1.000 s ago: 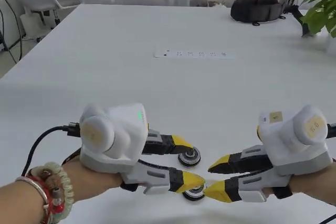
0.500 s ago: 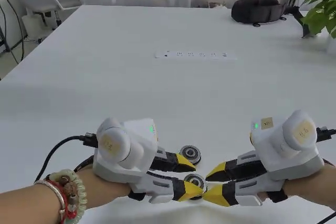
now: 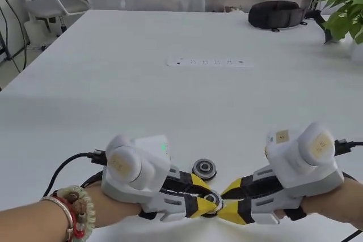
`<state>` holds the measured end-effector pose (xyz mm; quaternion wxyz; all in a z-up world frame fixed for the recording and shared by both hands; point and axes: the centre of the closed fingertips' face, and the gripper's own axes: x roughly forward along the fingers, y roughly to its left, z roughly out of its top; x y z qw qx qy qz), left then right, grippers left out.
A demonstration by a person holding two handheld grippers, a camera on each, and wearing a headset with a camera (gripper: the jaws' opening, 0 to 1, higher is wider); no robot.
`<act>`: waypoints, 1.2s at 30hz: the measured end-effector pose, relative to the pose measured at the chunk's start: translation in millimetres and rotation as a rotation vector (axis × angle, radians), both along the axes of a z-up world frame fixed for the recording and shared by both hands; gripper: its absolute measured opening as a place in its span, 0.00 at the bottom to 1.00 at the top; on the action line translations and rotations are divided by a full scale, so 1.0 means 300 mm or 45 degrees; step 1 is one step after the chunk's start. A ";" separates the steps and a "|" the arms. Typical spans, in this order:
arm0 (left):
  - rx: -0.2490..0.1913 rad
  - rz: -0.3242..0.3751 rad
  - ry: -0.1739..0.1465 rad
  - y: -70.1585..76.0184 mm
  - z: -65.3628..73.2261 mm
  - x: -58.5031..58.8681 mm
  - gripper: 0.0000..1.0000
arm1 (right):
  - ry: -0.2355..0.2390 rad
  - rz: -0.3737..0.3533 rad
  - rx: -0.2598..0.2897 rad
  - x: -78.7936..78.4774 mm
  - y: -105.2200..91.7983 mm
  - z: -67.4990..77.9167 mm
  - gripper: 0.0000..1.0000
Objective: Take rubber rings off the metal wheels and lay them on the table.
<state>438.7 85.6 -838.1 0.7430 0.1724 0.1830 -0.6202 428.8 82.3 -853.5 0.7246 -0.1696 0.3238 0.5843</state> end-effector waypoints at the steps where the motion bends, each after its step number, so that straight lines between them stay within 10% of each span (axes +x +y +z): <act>1: -0.002 0.000 0.001 0.000 0.001 0.000 0.08 | -0.002 0.000 0.000 0.001 0.001 0.000 0.17; 26: -0.006 -0.006 -0.014 -0.002 0.008 -0.002 0.08 | -0.044 0.001 -0.047 0.018 -0.011 -0.013 0.00; 36: -0.014 -0.002 -0.017 0.000 0.010 -0.001 0.08 | 0.307 -0.299 0.082 0.034 -0.020 -0.005 0.00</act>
